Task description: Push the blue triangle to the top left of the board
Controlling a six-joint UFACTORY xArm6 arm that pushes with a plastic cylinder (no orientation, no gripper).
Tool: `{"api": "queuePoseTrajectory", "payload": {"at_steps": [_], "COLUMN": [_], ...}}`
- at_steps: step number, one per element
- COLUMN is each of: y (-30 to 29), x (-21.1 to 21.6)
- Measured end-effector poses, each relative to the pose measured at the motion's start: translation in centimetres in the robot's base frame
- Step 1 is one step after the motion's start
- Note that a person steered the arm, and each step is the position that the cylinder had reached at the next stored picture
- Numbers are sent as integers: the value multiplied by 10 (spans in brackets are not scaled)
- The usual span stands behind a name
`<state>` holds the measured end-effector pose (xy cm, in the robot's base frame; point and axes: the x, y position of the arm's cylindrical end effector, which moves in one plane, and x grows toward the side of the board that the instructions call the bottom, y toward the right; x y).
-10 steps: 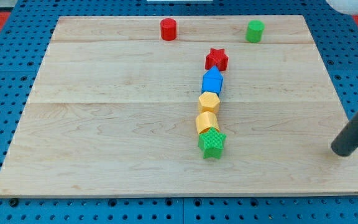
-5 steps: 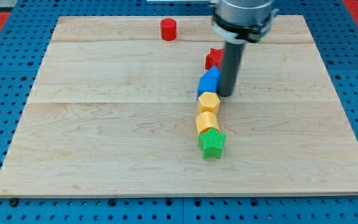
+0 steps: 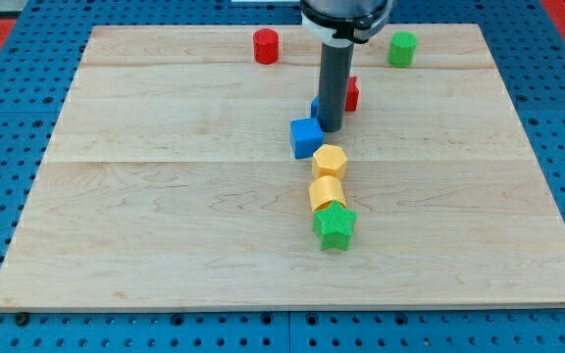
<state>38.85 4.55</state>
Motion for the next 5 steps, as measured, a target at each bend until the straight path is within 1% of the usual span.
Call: {"api": "queuePoseTrajectory", "payload": {"at_steps": [1, 2, 3, 4, 5], "y": [-49, -26, 24, 24, -99], "x": [13, 5, -2, -49, -60]}}
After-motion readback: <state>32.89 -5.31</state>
